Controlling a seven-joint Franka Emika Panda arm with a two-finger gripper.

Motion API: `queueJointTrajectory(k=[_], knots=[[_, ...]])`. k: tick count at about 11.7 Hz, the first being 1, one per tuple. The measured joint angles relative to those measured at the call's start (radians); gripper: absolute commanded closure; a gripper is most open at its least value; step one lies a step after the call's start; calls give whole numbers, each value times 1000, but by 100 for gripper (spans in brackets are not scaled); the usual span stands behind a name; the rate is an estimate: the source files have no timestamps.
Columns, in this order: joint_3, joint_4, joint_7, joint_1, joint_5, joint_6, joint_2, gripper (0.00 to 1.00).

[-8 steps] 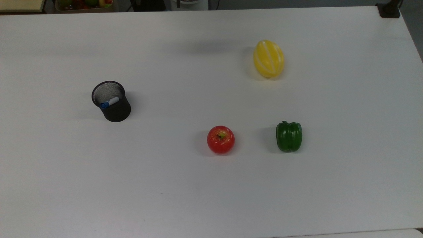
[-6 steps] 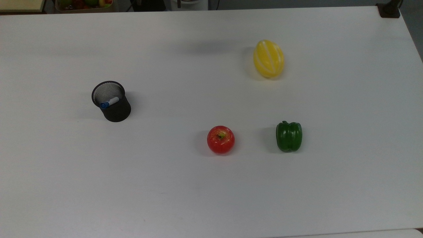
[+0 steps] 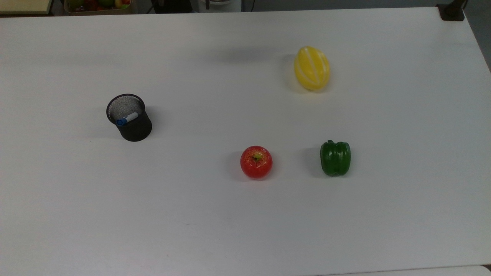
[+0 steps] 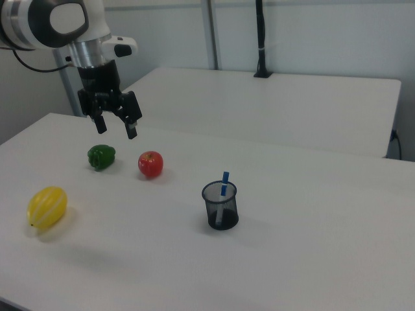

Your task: Take marker pen

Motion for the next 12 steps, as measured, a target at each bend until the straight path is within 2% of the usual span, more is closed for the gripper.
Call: queueJointTrajectory(k=[5, 7, 12], knots=[[-1, 0, -1, -10, 0, -22, 1, 0], [-2, 0, -17, -38, -1, -22, 3, 0], [-7, 1, -133, -171, -2, -19, 10, 0]])
